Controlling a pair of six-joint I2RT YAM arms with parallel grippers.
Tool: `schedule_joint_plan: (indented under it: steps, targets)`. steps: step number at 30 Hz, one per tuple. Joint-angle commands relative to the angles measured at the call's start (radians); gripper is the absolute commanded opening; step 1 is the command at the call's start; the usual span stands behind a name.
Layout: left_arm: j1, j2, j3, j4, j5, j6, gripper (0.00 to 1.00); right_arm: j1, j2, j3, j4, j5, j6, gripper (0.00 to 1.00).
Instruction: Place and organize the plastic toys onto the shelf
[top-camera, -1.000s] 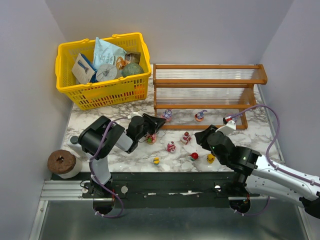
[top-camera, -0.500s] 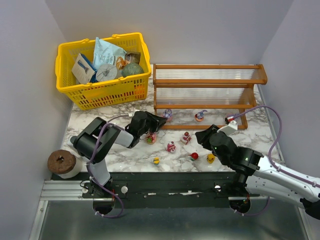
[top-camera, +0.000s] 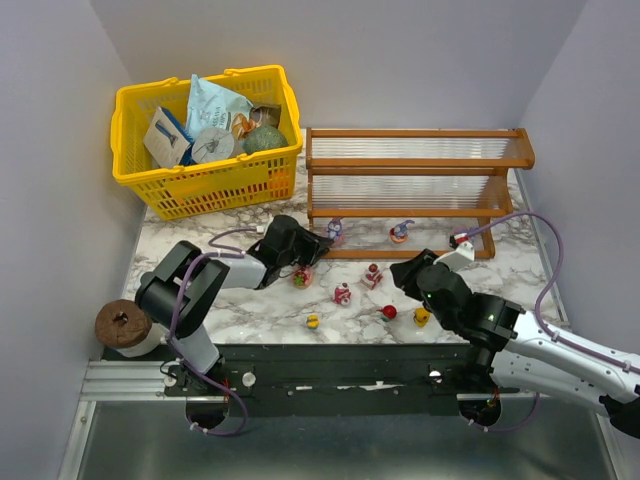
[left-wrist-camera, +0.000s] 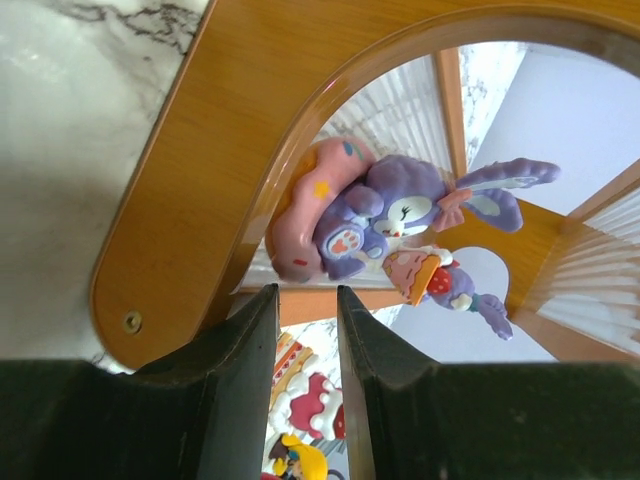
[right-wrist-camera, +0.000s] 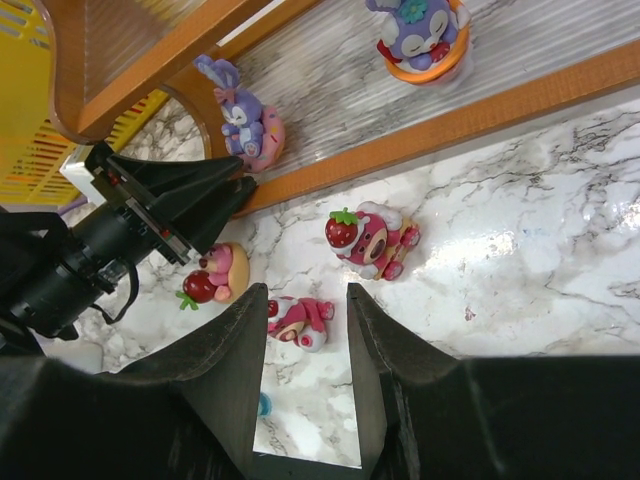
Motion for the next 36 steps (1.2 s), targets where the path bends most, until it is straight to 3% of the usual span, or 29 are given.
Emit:
schedule_joint_plan:
  steps: [1, 8, 13, 19, 28, 36]
  targets:
    - [-0.004, -0.011, -0.061, -0.210, -0.014, 0.042, 0.41, -0.006, 0.008, -0.007, -0.024, 0.045, 0.024, 0.45]
    - [-0.004, -0.103, -0.082, -0.188, -0.066, 0.135, 0.40, -0.005, 0.014, -0.012, -0.026, 0.047, 0.030, 0.45]
    - [-0.004, -0.137, -0.047, -0.216, -0.143, 0.265, 0.26, -0.005, -0.010, -0.021, -0.032, 0.048, 0.029, 0.45]
    - [-0.001, -0.156, -0.062, -0.146, -0.180, 0.332, 0.19, -0.005, -0.033, -0.024, -0.036, 0.047, 0.021, 0.45]
    - [0.009, -0.139, -0.052, -0.012, -0.195, 0.364, 0.18, -0.006, -0.053, -0.027, -0.044, 0.059, 0.006, 0.45]
    - [0.041, -0.070, -0.004, 0.011, -0.184, 0.369, 0.18, -0.005, -0.064, -0.024, -0.049, 0.067, -0.004, 0.45]
